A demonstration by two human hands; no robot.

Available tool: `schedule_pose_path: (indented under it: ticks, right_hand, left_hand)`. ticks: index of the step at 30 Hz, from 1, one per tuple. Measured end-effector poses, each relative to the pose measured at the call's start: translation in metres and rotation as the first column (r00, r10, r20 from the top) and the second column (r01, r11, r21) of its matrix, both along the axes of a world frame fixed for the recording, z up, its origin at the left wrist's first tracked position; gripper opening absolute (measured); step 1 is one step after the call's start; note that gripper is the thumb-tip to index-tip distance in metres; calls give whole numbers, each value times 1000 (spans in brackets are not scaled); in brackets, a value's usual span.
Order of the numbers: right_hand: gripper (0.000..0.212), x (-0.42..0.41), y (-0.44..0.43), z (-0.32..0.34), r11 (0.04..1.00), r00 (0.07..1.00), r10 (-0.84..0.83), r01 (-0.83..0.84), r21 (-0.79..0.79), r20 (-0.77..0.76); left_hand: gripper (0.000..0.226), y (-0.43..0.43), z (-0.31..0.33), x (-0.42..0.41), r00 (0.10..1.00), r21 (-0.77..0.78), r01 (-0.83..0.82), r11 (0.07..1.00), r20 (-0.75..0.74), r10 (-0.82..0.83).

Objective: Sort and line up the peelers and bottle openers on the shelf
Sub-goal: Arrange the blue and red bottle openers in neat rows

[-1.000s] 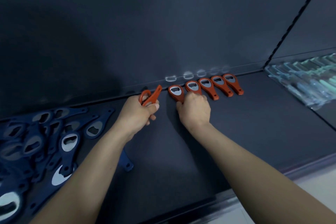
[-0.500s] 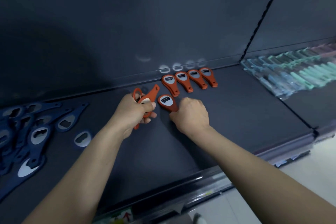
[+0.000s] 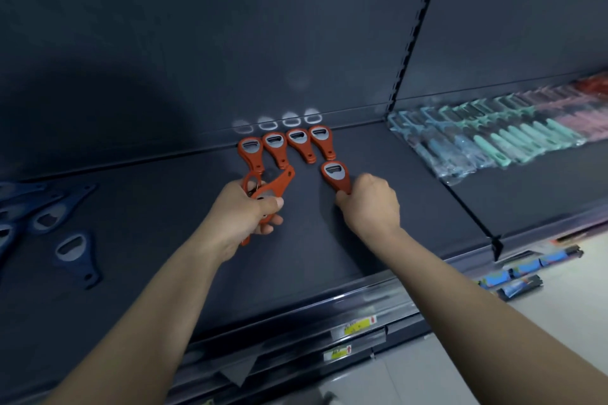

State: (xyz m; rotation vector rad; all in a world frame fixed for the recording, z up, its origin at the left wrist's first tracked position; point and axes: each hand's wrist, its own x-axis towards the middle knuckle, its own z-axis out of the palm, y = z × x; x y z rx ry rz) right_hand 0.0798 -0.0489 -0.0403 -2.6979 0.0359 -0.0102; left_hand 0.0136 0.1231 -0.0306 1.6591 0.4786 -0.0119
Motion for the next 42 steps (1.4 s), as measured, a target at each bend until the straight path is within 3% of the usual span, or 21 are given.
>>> schedule_pose_path:
  ticks: [6, 9, 12, 15, 18, 23, 25, 26, 30, 35, 42]
  right_hand:
    - [23, 8, -4, 0, 999, 999, 39, -40, -22, -16]
    - [35, 6, -8, 2, 974, 971, 187, -164, -157, 149]
    - [38, 5, -8, 9, 876, 861, 471, -482, 11, 193]
    - [37, -3, -5, 14, 782, 803, 591, -594, 189, 77]
    - [20, -11, -3, 13, 747, 794, 606, -585, 315, 37]
    - [15, -14, -2, 4, 847, 848, 528, -530, 46, 50]
    - [19, -17, -1, 0, 888, 883, 459, -459, -32, 99]
    - [21, -18, 0, -2, 907, 898, 421, -415, -69, 126]
    - [24, -17, 3, -7, 962, 941, 273, -262, -82, 198]
    - [28, -14, 9, -12, 975, 962, 214, -200, -97, 171]
    - [36, -16, 7, -9, 966, 956, 256, -252, -50, 145]
  left_hand:
    - [18, -9, -1, 1, 999, 58, 31, 998, -40, -29]
    - [17, -11, 2, 2, 992, 56, 102, 993, -74, -98]
    - [34, -13, 4, 4, 990, 17, 121, 992, -69, -120]
    - [25, -14, 4, 6, 995, 6, 82, 997, -58, -82]
    - [15, -14, 2, 9, 999, -34, -10, 999, -45, 8]
    - [28, -20, -7, 18, 999, -25, -44, 999, -9, 44]
    - [15, -21, -9, 22, 999, -12, -48, 999, -12, 48]
    - [6, -21, -9, 23, 998, 12, -53, 999, -20, 53]
    - [13, -21, -4, 21, 998, 117, 41, 992, -61, -34]
    - [16, -24, -4, 19, 989, 215, 129, 968, -104, -109]
    - [10, -36, -9, 24, 1000, 415, -10, 910, -17, 19]
